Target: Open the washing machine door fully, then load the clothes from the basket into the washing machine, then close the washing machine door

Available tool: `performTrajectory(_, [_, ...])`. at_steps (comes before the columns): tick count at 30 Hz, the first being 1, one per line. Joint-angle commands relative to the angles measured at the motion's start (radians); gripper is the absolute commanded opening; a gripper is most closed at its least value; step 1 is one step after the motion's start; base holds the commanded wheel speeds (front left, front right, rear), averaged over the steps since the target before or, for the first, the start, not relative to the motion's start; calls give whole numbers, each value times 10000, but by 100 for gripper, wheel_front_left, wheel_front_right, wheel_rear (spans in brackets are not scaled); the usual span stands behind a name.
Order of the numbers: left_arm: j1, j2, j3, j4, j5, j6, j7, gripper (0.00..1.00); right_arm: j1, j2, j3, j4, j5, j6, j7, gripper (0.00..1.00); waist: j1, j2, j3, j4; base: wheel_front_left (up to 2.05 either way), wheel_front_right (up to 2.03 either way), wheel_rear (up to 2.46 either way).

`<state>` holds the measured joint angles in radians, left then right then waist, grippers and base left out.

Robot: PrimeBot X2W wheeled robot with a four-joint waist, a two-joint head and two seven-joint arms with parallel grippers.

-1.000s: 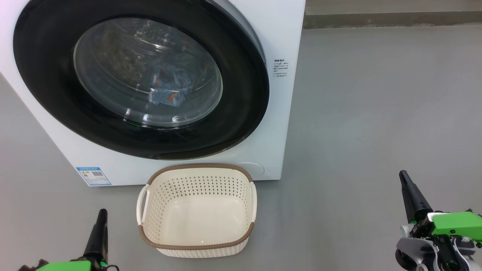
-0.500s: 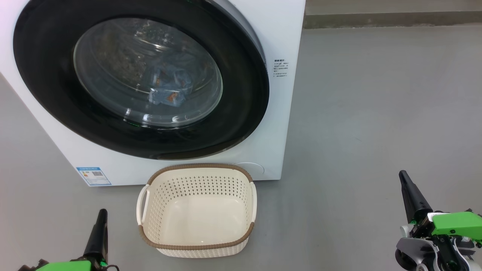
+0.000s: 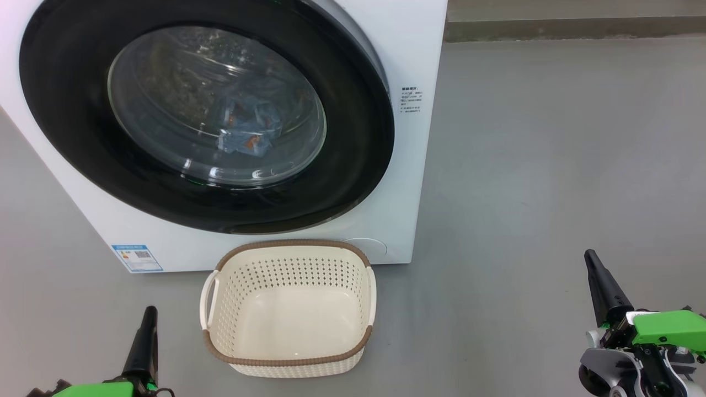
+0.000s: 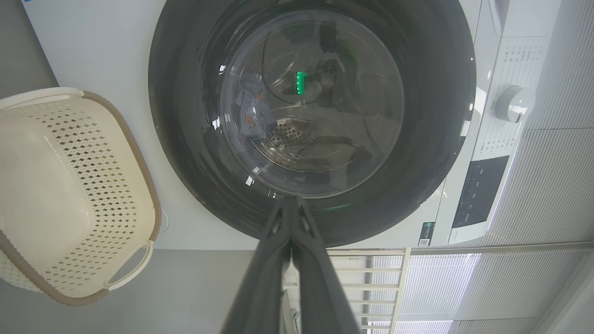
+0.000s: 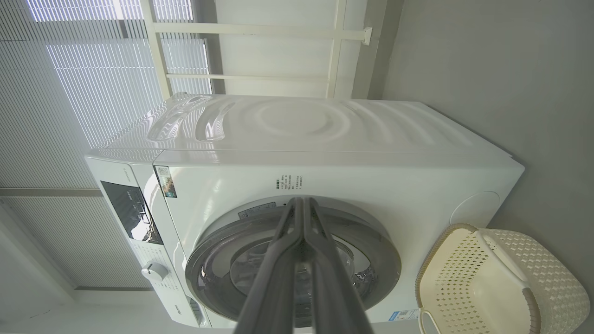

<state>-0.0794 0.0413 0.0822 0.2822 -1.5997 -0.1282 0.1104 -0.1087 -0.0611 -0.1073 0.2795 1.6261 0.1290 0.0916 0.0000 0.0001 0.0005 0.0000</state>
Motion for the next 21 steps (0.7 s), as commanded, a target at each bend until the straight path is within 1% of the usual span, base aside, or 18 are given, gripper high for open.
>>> performTrajectory(1, [-361, 89, 336, -299, -73, -25, 41, 0, -44, -39, 124, -299, -15, 17, 63, 0, 0, -1, 0, 0, 0, 0, 0])
performTrajectory(21, [-360, 89, 335, -303, -74, -25, 41, 0, -46, -21, 100, -298, -35, 17, 82, 0, 0, -1, 0, 0, 0, 0, 0])
